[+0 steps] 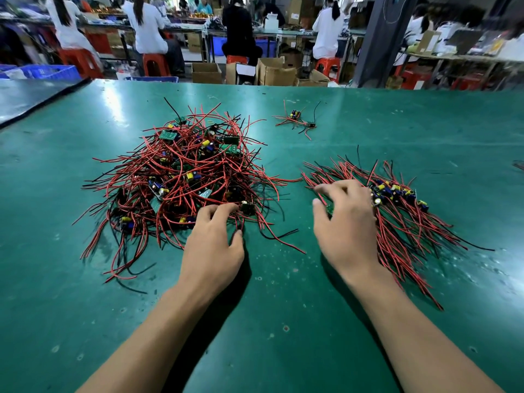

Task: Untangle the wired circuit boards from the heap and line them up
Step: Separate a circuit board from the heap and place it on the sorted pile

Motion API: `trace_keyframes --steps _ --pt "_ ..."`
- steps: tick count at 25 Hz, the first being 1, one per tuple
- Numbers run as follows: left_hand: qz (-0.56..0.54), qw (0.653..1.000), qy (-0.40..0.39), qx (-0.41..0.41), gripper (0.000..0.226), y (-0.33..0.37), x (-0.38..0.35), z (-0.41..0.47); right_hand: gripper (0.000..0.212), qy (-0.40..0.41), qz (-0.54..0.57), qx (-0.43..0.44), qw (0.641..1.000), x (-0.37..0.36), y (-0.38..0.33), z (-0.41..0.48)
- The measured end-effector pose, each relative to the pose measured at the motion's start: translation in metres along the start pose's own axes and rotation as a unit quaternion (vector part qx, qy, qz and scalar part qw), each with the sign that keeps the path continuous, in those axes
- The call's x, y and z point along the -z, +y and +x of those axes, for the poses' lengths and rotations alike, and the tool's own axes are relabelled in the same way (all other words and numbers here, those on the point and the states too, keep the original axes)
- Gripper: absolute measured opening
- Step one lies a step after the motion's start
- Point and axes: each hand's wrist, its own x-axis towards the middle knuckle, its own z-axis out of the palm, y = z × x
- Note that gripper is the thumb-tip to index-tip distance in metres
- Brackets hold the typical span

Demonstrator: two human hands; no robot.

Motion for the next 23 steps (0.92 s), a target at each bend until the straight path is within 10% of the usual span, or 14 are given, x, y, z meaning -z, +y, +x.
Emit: trace_keyframes --steps 4,14,19,23 --pt "0.014 1.0 0.005 -0.003 0.044 -0.001 0.005 0.002 0.025 -0.158 0.009 0.001 0.987 -0.018 -0.002 -0.009" --pt "-0.091 0.979 0.154 -0.102 0.017 0.006 0.005 -0.003 0.02 -0.064 0.156 0.012 0.986 -0.013 0.001 -0.004" --pt "-0.149 0.974 0.131 -0.106 0.02 0.011 0.001 -0.005 0.044 -0.226 0.252 0.082 0.938 -0.01 -0.011 -0.01" --pt "-0.162 0.983 0.074 -0.046 0.02 0.014 0.002 -0.006 0.024 -0.2 0.389 -0.032 0.899 -0.01 -0.021 -0.013"
